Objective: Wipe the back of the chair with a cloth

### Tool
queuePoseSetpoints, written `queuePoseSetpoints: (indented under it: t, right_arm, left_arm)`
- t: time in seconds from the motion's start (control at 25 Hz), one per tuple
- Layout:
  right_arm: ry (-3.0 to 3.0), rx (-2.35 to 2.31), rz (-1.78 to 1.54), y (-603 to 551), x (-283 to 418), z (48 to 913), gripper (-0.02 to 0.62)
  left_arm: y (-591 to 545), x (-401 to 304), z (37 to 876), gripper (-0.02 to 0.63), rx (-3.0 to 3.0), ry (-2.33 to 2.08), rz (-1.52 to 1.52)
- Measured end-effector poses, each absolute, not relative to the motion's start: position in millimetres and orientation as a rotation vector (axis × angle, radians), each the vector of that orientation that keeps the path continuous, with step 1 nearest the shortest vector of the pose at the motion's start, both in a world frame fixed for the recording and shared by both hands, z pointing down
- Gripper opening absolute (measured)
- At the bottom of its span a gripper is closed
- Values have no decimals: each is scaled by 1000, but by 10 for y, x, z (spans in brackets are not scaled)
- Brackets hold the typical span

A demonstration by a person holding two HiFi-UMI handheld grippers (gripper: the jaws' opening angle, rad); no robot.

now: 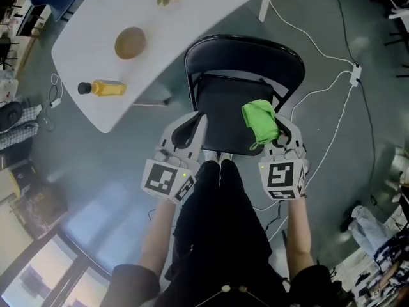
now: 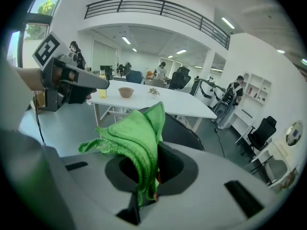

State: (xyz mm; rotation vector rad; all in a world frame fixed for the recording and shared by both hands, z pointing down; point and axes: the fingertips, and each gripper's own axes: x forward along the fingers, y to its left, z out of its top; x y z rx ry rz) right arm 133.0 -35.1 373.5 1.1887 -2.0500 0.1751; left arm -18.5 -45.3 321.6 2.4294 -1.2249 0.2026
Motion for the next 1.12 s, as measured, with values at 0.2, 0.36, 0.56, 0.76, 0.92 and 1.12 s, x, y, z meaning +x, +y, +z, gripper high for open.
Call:
queuePoseSetpoints:
  t: [0.2, 0.36, 0.56, 0.76, 0.92, 1.12]
  right_arm:
    - [-2132, 1252, 236, -45, 1194, 3215, 43]
    - [-2163, 1332, 246, 183, 1134, 2806, 41]
    - [-2195, 1405, 236, 399, 1121, 2357, 41]
    - [-2225, 1494, 196, 547, 1213, 1986, 41]
    - [-2256, 1572, 151, 526, 1239, 1709, 41]
    - [-2316, 1634, 96, 531, 1131, 1408, 41]
  left_arm:
    - [-75, -15, 2859, 6, 2497, -1123, 250]
    - [141, 22, 2520, 6, 2536, -1096, 240]
    - [314, -74, 2155, 6, 2528, -1133, 185]
    - [411, -152, 1880, 6, 2547, -1181, 148]
    - [346, -185, 1590, 6, 2613, -1206, 89]
    - [376, -182, 1263, 6, 2716, -1214, 18]
